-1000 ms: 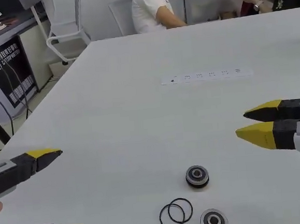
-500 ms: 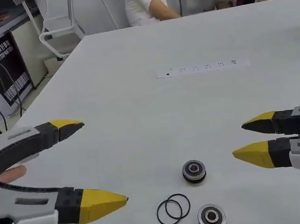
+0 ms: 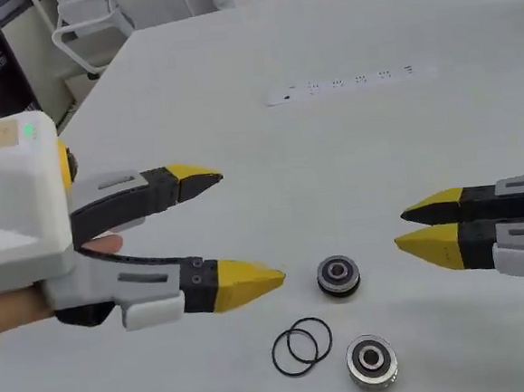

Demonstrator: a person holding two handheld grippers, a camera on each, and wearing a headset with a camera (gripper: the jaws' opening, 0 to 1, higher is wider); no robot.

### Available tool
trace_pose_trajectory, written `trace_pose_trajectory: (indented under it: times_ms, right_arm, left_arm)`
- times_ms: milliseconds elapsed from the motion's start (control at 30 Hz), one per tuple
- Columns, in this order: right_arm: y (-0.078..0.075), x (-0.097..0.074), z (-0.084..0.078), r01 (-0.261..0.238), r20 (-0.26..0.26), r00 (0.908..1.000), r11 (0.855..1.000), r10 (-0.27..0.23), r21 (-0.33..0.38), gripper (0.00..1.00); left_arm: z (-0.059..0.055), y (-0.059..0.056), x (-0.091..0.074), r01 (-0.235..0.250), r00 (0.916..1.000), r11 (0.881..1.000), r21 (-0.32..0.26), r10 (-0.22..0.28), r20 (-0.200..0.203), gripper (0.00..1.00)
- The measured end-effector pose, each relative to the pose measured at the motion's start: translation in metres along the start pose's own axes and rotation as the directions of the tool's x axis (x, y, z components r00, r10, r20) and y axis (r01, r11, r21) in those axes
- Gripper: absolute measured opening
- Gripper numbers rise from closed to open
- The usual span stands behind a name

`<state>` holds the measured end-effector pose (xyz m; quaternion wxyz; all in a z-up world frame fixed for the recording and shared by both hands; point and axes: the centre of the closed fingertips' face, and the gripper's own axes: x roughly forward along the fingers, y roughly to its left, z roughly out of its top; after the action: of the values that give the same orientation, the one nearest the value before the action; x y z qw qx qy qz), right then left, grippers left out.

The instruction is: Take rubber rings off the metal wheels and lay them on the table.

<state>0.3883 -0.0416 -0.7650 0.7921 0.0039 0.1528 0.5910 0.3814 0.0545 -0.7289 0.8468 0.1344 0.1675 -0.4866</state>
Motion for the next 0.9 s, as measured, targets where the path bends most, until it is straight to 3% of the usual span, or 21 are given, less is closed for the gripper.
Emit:
trace_pose_trajectory:
  times_ms: [33, 67, 133, 367, 533, 667, 767, 867, 900]
  right_arm:
    - [0.001, 0.000, 0.006, -0.008, 0.043, 0.9990, 1.000, 0.007, 0.020, 0.12]
    - [0.001, -0.002, 0.008, -0.012, 0.055, 0.9985, 0.999, 0.010, 0.029, 0.11]
    - [-0.003, -0.004, 0.007, 0.001, 0.056, 0.9984, 1.000, -0.002, 0.009, 0.06]
    - [-0.012, -0.002, 0.001, 0.007, 0.057, 0.9983, 1.000, -0.007, -0.010, 0.06]
    - [-0.009, 0.000, 0.004, -0.006, 0.108, 0.9941, 0.998, 0.012, -0.057, 0.07]
    - [-0.010, 0.007, -0.004, -0.007, 0.086, 0.9962, 0.996, 0.015, -0.085, 0.07]
    - [-0.012, 0.013, -0.013, -0.004, 0.065, 0.9979, 0.997, 0.009, -0.080, 0.07]
    - [-0.016, 0.019, -0.027, -0.009, 0.028, 0.9995, 0.998, 0.011, -0.068, 0.07]
    - [-0.018, 0.021, -0.036, 0.000, -0.010, 0.9999, 0.998, -0.001, -0.062, 0.06]
  left_arm:
    - [-0.001, 0.000, 0.004, 0.008, 1.0000, 1.000, 0.000, -0.008, 0.000, 0.66]
    - [-0.001, 0.000, 0.007, 0.016, 0.9999, 1.000, -0.002, -0.016, 0.004, 0.65]
    - [-0.001, 0.001, 0.014, 0.028, 0.9995, 1.000, -0.005, -0.028, 0.014, 0.62]
    - [-0.008, 0.006, 0.037, 0.065, 0.9976, 0.998, -0.008, -0.065, 0.024, 0.48]
    - [-0.017, 0.007, 0.052, 0.083, 0.9963, 0.997, -0.003, -0.083, 0.020, 0.37]
    - [-0.028, 0.004, 0.065, 0.112, 0.9937, 0.994, -0.015, -0.112, 0.005, 0.27]
    - [-0.039, 0.000, 0.074, 0.140, 0.9899, 0.990, -0.022, -0.141, -0.014, 0.25]
    - [-0.047, -0.002, 0.083, 0.156, 0.9872, 0.987, -0.028, -0.157, -0.030, 0.23]
    - [-0.051, -0.001, 0.088, 0.155, 0.9872, 0.988, -0.028, -0.156, -0.036, 0.23]
